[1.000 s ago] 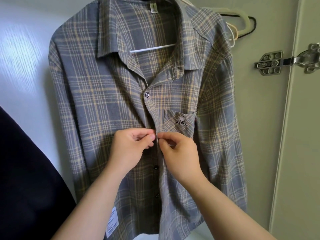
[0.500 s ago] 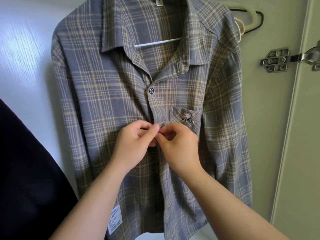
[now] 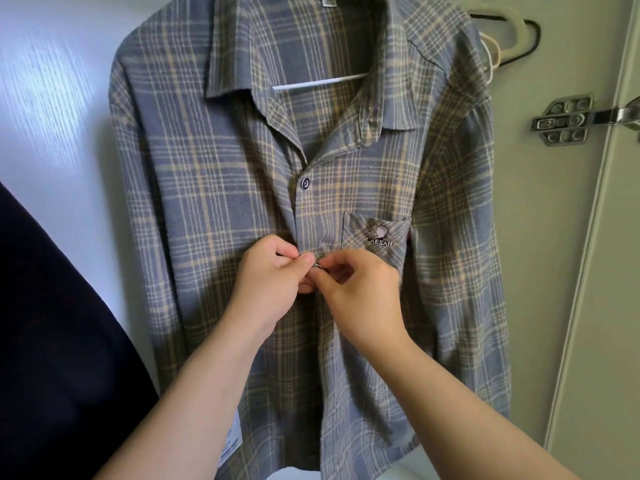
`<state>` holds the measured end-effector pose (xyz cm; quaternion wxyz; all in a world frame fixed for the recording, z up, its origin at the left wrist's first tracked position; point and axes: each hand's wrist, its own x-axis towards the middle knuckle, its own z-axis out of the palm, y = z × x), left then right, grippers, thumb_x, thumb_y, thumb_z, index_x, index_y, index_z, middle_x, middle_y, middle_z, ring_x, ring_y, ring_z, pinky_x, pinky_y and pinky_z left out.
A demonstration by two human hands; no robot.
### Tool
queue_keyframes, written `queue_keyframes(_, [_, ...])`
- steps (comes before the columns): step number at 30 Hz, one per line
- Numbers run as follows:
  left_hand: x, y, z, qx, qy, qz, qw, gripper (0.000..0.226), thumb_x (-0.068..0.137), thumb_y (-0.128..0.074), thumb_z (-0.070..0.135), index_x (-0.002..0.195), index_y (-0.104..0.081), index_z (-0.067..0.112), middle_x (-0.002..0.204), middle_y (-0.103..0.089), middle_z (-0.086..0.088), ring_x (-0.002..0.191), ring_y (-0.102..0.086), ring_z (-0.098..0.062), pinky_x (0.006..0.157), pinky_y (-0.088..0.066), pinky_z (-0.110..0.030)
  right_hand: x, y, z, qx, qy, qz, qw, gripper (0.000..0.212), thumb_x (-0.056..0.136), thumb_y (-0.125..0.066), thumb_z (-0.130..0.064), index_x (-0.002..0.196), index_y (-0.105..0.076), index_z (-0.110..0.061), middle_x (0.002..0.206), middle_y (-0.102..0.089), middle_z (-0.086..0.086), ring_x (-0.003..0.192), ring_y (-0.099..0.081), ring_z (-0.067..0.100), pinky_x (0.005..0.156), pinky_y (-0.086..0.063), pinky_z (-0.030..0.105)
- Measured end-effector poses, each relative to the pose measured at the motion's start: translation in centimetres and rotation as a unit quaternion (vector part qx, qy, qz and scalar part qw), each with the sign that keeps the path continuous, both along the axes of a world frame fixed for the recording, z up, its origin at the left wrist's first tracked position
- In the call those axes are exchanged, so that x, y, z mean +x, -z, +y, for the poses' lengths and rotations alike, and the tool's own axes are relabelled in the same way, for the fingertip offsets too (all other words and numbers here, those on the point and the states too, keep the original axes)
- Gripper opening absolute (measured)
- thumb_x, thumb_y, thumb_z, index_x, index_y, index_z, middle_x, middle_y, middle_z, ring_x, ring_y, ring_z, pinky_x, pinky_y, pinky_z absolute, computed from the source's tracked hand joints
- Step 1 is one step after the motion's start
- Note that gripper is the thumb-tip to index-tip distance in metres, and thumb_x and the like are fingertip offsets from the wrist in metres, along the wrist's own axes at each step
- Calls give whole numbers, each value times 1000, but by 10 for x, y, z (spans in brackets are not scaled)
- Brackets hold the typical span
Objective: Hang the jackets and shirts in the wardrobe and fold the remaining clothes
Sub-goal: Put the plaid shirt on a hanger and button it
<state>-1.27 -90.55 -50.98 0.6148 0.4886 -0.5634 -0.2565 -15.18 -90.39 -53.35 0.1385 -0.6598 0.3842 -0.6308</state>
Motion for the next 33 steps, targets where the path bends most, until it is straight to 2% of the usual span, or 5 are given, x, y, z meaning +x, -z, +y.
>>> queue_keyframes(8, [1,-2,0,0,-14,-19,1000,10,96,-67,8,95,-59,14,74,-76,-2,67,-74,-16,62,-56,-25,0,-1,3,-41,11,39,998,10,93,-70,-21,85,-73,-18,80,-67,-11,79,-62,5,72,-49,18])
queue_keyframes(19, [-1,-2,4,-29,-15,-79,996,10,97,-66,10,93,-57,14,69,-73,-6,63,-70,-15,61,-54,-25,3,-7,-1,64,-17,60,996,21,100,-54,-21,79,-58,-19,73,-60,-8,69,-55,5,57,-36,15])
queue_keyframes(24, [-7,8,11,34,71,109,991,19,94,-73,17,103,-69,1,87,-77,-15,79,-74,-23,69,-59,-27,6,-4,5,-11,23,110,994,15,105,-47,-21,90,-50,-17,93,-54,-1,82,-49,14,72,-40,31])
queue_keyframes(27, [-11,21,15,52,72,195,977,17,92,-74,23,98,-78,7,97,-77,-16,91,-74,-28,74,-60,-30,9,2,9,-33,27,129,991,14,105,-43,-22,92,-46,-19,93,-51,-4,80,-47,15,66,-38,30])
queue_keyframes(33, [-15,30,15,-61,-68,32,995,17,95,-71,29,84,-80,20,77,-76,2,78,-72,-17,79,-61,-43,12,6,11,-29,20,117,993,16,106,-40,-25,91,-44,-21,85,-53,-8,75,-51,13,61,-39,32])
